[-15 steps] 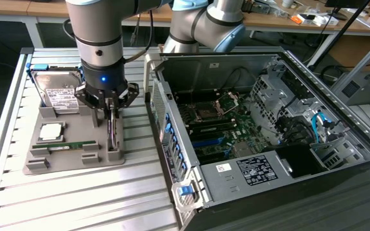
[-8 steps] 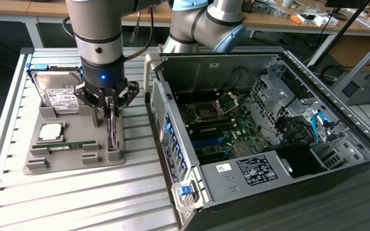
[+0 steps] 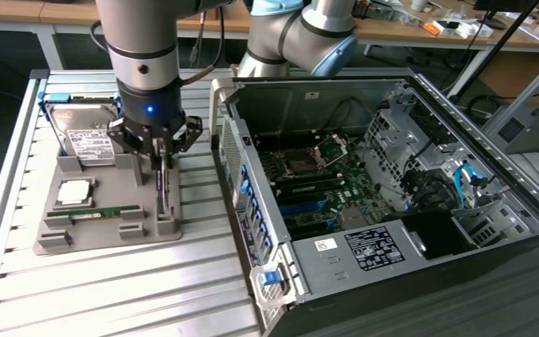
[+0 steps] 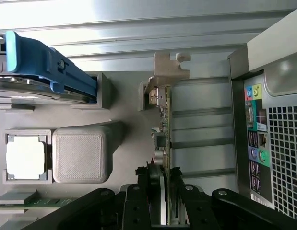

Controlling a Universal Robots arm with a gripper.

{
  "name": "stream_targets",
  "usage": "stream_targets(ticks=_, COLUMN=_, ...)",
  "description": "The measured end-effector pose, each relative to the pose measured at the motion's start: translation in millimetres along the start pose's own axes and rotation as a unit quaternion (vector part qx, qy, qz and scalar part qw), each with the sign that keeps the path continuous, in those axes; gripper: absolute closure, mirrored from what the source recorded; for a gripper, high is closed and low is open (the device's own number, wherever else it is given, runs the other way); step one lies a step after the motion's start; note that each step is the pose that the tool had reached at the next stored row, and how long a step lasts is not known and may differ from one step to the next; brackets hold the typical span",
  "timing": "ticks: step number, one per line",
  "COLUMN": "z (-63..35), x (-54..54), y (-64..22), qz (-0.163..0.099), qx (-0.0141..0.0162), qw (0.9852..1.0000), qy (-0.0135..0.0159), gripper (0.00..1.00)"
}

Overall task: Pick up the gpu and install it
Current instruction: 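Pick up the gpu and move the gpu toward the slot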

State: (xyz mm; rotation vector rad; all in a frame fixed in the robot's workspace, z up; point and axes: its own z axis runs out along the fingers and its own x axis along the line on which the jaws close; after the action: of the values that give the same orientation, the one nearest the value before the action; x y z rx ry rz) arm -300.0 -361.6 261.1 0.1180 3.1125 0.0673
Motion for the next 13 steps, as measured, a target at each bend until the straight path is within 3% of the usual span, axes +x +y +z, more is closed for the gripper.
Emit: stream_targets(ticks=13, z=-9.4, x=-0.2, y=0.4, qz=0.0, qx=0.0, qw=1.0, qy=0.0, gripper=0.7)
